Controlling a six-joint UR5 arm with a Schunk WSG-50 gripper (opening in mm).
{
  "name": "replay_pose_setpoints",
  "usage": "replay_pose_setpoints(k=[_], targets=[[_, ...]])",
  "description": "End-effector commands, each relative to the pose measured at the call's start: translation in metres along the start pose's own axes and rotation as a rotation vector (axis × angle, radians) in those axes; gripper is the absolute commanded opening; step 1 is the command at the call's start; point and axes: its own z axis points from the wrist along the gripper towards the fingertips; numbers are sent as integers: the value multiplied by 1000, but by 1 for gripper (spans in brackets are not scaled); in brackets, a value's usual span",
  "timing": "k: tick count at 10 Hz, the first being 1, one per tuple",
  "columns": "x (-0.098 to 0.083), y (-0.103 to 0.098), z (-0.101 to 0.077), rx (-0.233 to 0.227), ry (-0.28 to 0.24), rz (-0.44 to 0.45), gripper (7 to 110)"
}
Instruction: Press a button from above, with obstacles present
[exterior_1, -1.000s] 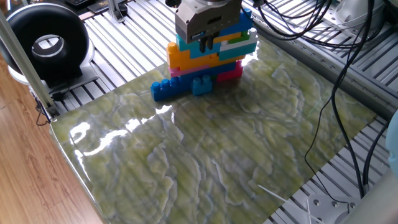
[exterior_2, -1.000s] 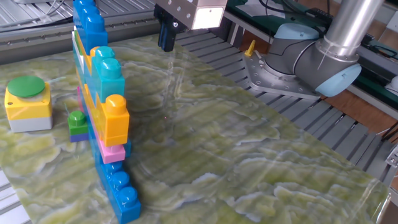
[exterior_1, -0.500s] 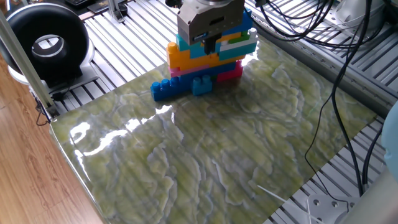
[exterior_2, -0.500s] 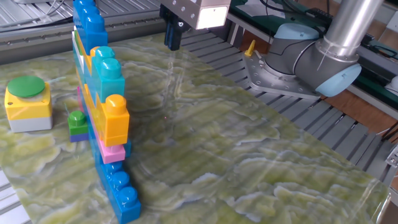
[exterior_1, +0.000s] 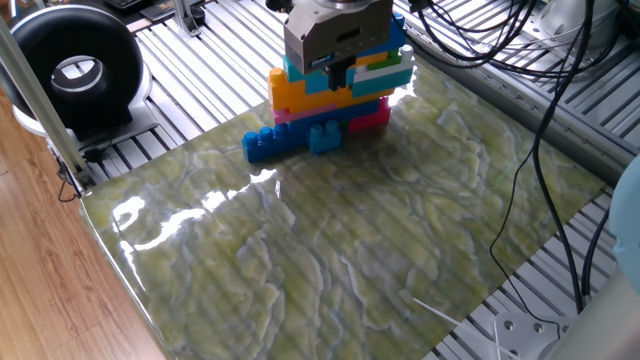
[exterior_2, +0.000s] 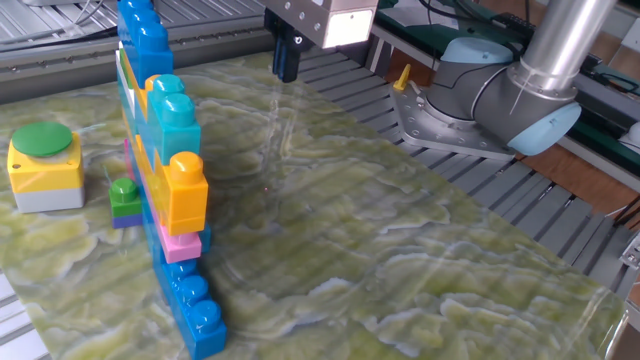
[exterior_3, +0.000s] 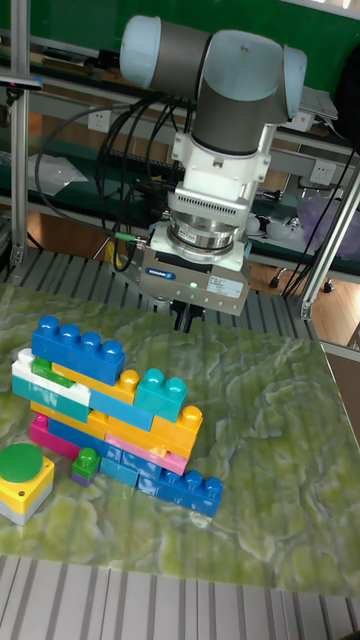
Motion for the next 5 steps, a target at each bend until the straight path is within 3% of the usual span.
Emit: replay_pose_setpoints(k=[1, 5], targets=[[11, 2, -1, -10, 44, -6, 7], [13, 5, -2, -21, 50, 7, 7]])
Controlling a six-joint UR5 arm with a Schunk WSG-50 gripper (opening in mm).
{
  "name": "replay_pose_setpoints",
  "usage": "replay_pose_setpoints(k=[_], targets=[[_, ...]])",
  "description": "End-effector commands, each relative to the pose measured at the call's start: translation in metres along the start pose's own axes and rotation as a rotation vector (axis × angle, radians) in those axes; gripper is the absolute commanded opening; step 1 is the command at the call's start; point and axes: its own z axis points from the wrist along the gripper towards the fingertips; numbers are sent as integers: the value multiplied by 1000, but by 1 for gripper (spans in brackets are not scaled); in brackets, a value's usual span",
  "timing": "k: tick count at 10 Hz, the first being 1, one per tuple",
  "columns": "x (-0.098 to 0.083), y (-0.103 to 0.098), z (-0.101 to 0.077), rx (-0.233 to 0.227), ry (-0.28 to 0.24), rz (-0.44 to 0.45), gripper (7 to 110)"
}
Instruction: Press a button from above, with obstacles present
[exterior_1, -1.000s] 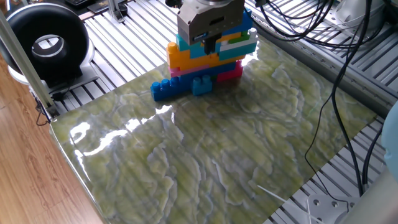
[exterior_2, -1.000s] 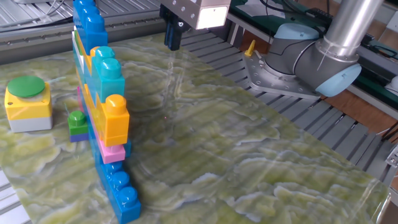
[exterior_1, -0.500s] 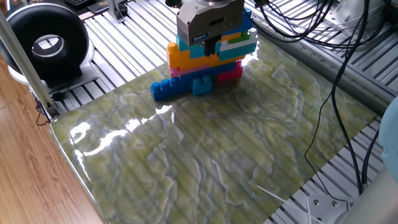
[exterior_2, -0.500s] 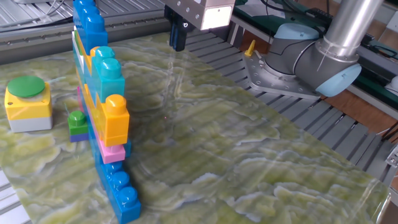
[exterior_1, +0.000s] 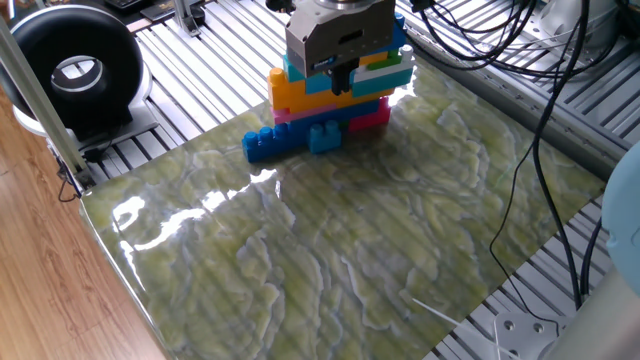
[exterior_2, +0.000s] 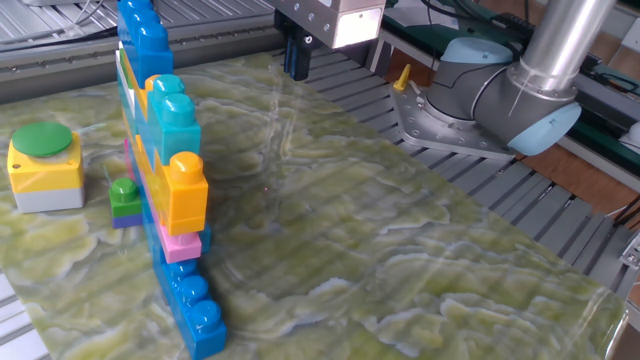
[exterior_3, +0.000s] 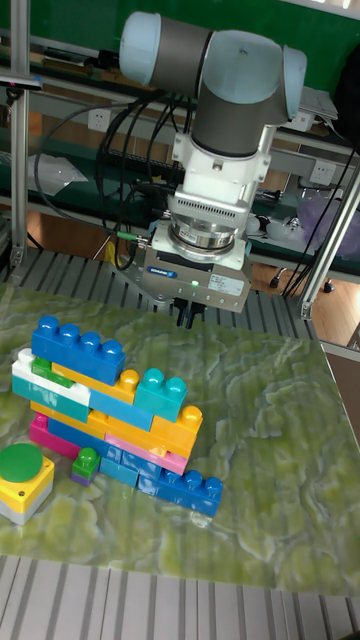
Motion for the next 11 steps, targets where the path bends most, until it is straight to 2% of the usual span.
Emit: replay_pose_setpoints(k=[1, 3, 4, 5, 6, 8, 9, 11], targets=[[3, 3, -1, -13, 11, 13, 7], [-6, 7, -1, -29, -22, 3, 7], [-11, 13, -2, -54, -45, 1, 7], [-11, 17, -2, -69, -46, 0, 7], [-10, 15, -2, -60, -40, -15, 7], [-7, 24, -3, -98, -31, -17, 7], [-7, 20, -1, -81, -32, -15, 7], [-7, 19, -4, -79, -29, -14, 7]])
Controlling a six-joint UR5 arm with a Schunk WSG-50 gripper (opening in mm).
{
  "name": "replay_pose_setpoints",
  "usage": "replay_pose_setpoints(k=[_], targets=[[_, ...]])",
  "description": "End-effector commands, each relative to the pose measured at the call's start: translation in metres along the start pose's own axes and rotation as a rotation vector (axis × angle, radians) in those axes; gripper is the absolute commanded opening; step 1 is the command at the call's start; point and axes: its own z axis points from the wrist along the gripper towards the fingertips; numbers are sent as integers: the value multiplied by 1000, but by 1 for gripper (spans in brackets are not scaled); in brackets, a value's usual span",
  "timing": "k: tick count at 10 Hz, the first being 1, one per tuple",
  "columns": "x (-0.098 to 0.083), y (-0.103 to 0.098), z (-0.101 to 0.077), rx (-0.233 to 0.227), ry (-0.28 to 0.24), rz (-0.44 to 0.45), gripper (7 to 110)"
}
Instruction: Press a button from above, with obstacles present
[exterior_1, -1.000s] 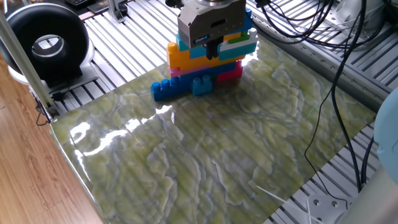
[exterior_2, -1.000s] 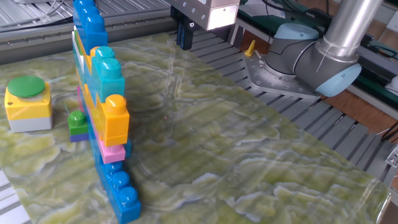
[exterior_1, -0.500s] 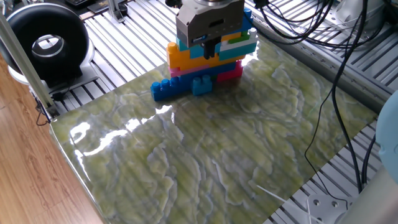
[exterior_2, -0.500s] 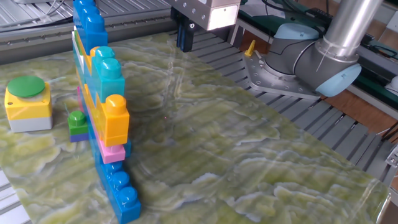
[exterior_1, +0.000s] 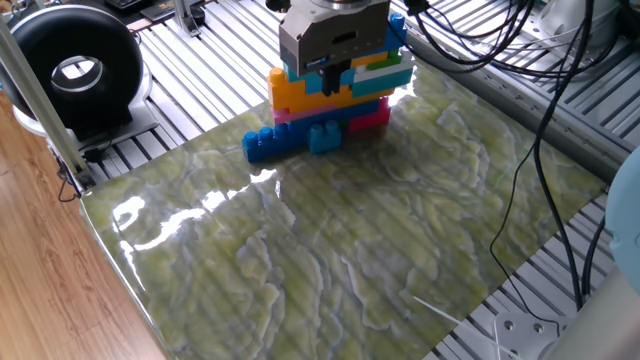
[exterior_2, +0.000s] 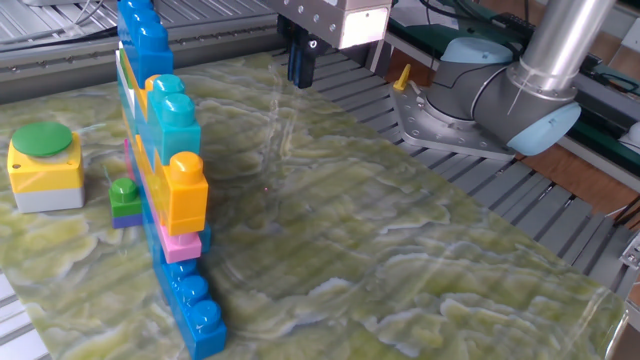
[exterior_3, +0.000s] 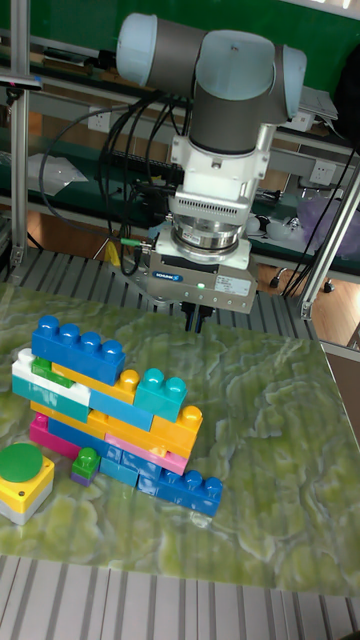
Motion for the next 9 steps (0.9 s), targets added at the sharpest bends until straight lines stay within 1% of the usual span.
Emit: replay_pose_setpoints(k=[1, 3, 4, 5, 6, 7, 8, 9], targets=[[-1, 2, -8, -12, 10, 0, 7], [-5, -3, -18, -5, 24, -4, 7], [-9, -6, -26, -5, 32, -7, 7], [-17, -11, -39, -5, 37, -4, 7], [-29, -19, -50, 3, 28, -8, 7], [-50, -30, -61, 9, -1, -27, 7], [-67, -38, -68, -3, -16, -42, 7], [-80, -48, -70, 1, -24, -59, 7]])
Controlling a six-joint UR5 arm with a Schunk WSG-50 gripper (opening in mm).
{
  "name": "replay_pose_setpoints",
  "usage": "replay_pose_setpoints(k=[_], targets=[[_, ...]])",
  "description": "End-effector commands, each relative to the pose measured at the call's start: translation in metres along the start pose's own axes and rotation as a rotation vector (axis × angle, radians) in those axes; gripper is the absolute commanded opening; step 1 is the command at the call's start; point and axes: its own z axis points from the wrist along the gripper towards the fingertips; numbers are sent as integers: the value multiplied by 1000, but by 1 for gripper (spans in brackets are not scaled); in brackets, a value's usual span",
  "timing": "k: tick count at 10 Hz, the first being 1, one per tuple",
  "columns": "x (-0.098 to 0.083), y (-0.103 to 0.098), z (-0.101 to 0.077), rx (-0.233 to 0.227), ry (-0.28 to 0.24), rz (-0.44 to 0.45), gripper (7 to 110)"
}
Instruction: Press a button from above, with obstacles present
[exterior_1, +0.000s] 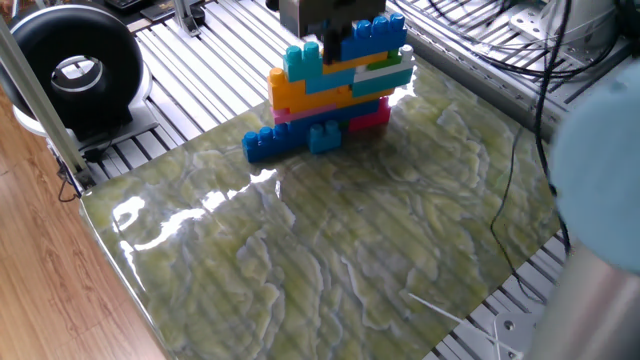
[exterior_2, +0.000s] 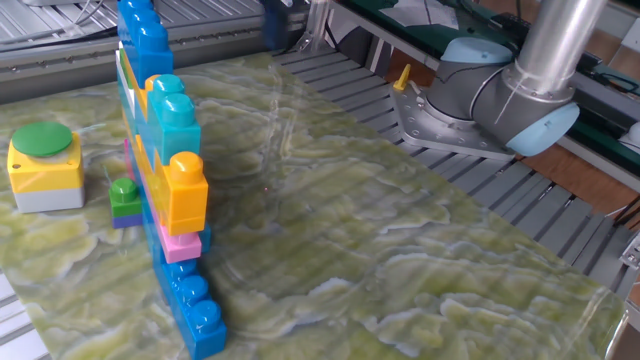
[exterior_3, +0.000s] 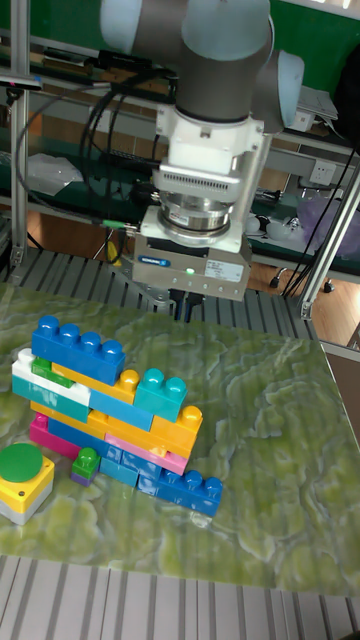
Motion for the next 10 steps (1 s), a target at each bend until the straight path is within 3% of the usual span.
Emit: replay_pose_setpoints(k=[1, 3, 5, 6, 8, 9, 10], targets=[[-43, -28, -15, -5, -39, -47, 7], [-57, -42, -11, 11, -37, -66, 7], [-62, -42, -9, 26, -44, -71, 7], [-54, -42, -10, 31, -16, -46, 7], [-39, -47, -10, 53, 41, 92, 7], [-42, -48, -10, 55, 31, 104, 7], [-52, -37, -10, 11, -10, 129, 7]])
